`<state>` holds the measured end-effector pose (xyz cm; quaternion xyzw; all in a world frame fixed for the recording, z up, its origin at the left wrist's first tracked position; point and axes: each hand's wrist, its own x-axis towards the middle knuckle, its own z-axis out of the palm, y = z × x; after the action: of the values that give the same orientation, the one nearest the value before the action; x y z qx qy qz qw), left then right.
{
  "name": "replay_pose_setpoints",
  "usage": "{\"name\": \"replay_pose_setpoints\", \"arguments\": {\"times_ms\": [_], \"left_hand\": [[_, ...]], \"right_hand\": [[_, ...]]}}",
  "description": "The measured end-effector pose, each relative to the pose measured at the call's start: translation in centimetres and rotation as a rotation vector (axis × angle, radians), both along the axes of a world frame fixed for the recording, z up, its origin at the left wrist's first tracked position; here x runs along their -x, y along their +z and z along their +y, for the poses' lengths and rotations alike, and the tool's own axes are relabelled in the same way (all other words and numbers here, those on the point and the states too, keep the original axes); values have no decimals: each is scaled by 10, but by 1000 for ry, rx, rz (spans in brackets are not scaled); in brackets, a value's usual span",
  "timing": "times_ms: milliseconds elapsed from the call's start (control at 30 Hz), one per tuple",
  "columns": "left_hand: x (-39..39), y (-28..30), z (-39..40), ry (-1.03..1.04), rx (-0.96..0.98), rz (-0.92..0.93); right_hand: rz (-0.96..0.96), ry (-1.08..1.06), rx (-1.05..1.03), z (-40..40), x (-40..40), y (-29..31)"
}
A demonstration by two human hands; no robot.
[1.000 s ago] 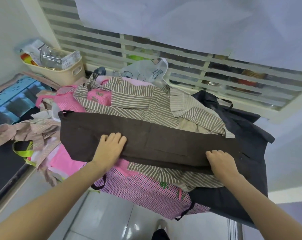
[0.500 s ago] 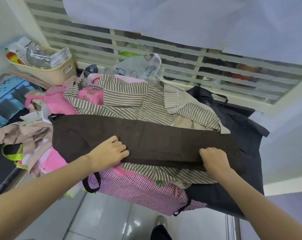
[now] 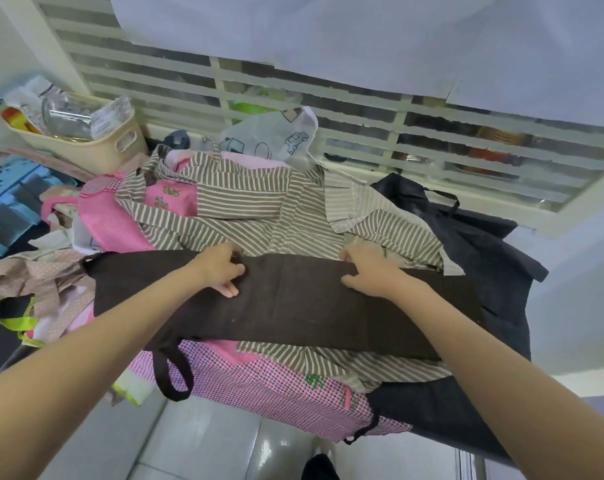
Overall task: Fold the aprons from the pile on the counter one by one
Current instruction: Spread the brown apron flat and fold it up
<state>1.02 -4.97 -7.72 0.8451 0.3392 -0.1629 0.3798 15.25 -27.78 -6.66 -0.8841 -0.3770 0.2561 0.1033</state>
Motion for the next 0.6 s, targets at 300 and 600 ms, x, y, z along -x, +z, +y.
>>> {"name": "replay_pose_setpoints", "arguments": {"times_ms": [300, 600], "left_hand": [[6, 23, 31, 92, 24, 292], [62, 58, 90, -151, -129, 420]], "right_hand": [[207, 214, 40, 127, 20, -24], [323, 60, -281, 123, -2, -19]]}}
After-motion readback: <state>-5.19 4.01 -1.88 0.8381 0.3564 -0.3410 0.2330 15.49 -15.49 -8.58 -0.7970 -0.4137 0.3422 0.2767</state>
